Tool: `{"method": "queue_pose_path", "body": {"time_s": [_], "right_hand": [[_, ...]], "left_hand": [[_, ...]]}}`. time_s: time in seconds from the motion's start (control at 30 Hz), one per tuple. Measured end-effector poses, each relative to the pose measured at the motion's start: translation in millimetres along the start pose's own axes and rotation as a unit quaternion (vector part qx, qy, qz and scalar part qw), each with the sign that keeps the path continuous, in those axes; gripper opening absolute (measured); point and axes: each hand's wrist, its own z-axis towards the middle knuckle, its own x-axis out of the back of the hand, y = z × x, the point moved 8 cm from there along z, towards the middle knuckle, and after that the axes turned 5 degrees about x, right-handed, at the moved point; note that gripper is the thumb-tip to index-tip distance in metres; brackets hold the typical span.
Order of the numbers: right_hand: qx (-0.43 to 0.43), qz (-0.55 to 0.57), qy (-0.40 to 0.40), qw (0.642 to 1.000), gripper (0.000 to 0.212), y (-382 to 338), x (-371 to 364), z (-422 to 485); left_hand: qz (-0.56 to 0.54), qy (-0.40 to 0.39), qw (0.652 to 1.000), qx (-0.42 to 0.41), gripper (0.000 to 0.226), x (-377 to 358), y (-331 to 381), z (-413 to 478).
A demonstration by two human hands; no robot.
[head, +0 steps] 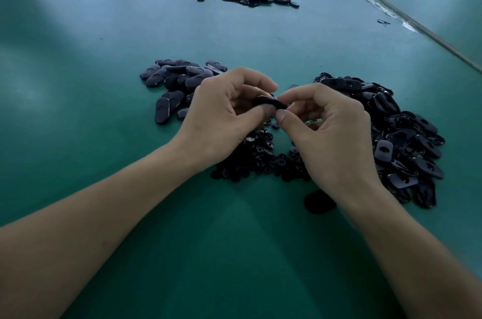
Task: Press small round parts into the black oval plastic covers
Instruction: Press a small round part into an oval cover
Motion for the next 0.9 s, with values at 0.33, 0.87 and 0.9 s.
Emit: {"method": "queue_pose_path", "body": {"time_s": [0.33, 0.87, 0.9], "right_hand": [[-0.006, 0.047, -0.033, 0.998, 0.023, 5.5, -0.4, 3.6], [-0.038, 0.021, -0.050, 0.998, 0.017, 9.2, -0.5, 6.0], [-0.035, 0.022, -0.050, 0.998, 0.017, 8.9, 0.0, 5.9]], "left_hand": [[-0.045, -0.025, 0.998, 0.033, 0.032, -0.9, -5.3, -1.1], [-0.038, -0.006, 0.998, 0.047, 0.030, 2.2, -6.9, -0.8], [-0.042, -0.005, 0.998, 0.049, 0.030, 2.9, -7.1, -0.9]]}}
